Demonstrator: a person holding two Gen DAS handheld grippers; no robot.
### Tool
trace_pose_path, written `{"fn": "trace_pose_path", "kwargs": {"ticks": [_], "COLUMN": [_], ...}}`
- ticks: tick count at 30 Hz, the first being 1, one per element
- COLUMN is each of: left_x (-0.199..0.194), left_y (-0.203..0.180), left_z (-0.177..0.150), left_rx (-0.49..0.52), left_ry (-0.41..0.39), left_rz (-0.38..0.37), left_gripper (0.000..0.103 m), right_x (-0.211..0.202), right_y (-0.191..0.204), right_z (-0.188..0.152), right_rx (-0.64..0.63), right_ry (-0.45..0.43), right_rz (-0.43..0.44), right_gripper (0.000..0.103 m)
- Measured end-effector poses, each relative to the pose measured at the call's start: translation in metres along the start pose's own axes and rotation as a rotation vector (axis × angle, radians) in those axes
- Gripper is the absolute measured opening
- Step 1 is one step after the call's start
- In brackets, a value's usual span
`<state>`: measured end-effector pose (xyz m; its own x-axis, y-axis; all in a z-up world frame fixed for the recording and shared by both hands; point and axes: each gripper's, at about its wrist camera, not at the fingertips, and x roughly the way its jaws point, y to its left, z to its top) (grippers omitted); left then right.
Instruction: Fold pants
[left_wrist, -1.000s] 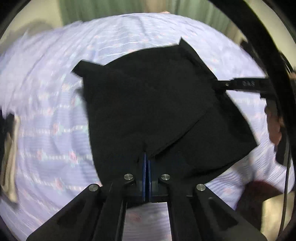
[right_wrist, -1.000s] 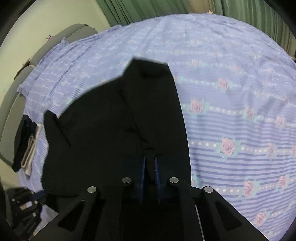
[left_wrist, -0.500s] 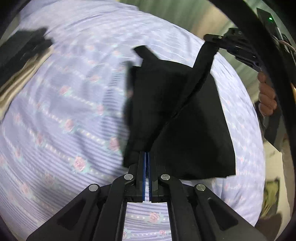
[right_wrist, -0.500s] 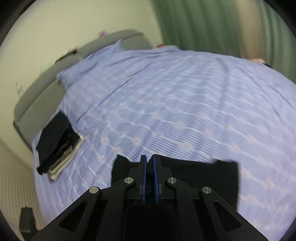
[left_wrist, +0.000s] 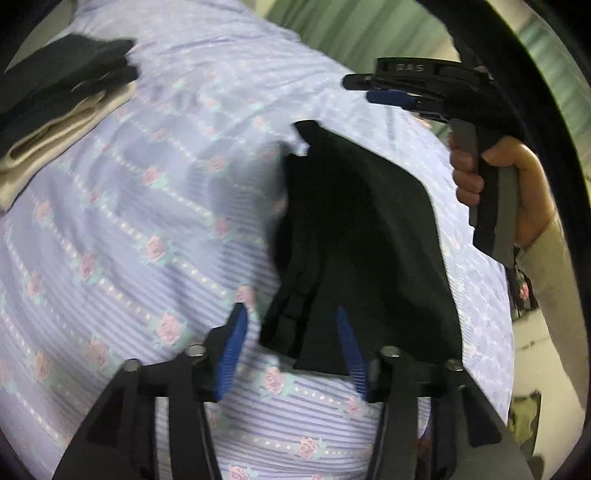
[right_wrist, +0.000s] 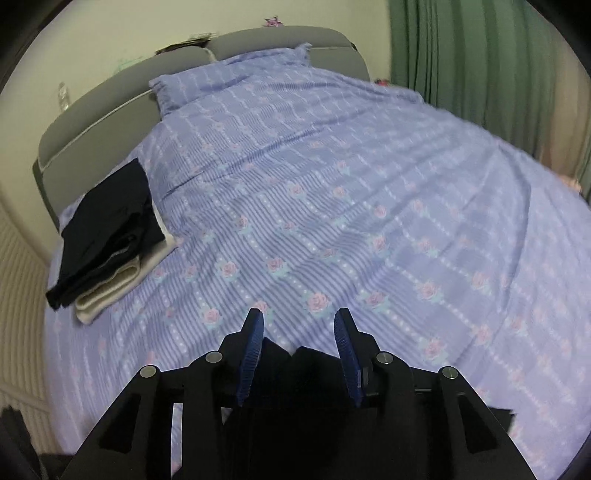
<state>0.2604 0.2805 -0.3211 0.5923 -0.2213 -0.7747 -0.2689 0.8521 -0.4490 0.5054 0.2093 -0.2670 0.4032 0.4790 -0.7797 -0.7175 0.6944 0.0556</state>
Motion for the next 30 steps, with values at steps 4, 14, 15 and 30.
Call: {"fn": "trace_pose_path", "kwargs": {"ticks": [4,14,15,30], "left_x": [0.002,0.04,0.046,0.03], "left_y": [-0.009,0.001,0.002,0.015], "left_z": [0.002,0.019,0.018,-0.004], "left_rx": [0.055,0.05,0.04,-0.072], "left_ry": [-0.009,0.014,0.032,0.142], "left_rz": [-0.033,-0.086,-0.092,-0.209], "left_gripper": [0.054,0.064,0.065,0.007], "right_x": [-0.019,-0.013,-0.008,0.006], "right_y": [-0.007,-0.038,-0.038,-0.009], "right_z": [-0.014,-0.048,-0.047,-0.049], "right_rx": [-0.038,0.009,0.008,-0.049], "right_ry": [0.036,0.106,0.107,0.103], "right_rz": [-0.053,-0.057,-0.05,0.004], "right_gripper": [0.041,0.041,0.041,0.041]}}
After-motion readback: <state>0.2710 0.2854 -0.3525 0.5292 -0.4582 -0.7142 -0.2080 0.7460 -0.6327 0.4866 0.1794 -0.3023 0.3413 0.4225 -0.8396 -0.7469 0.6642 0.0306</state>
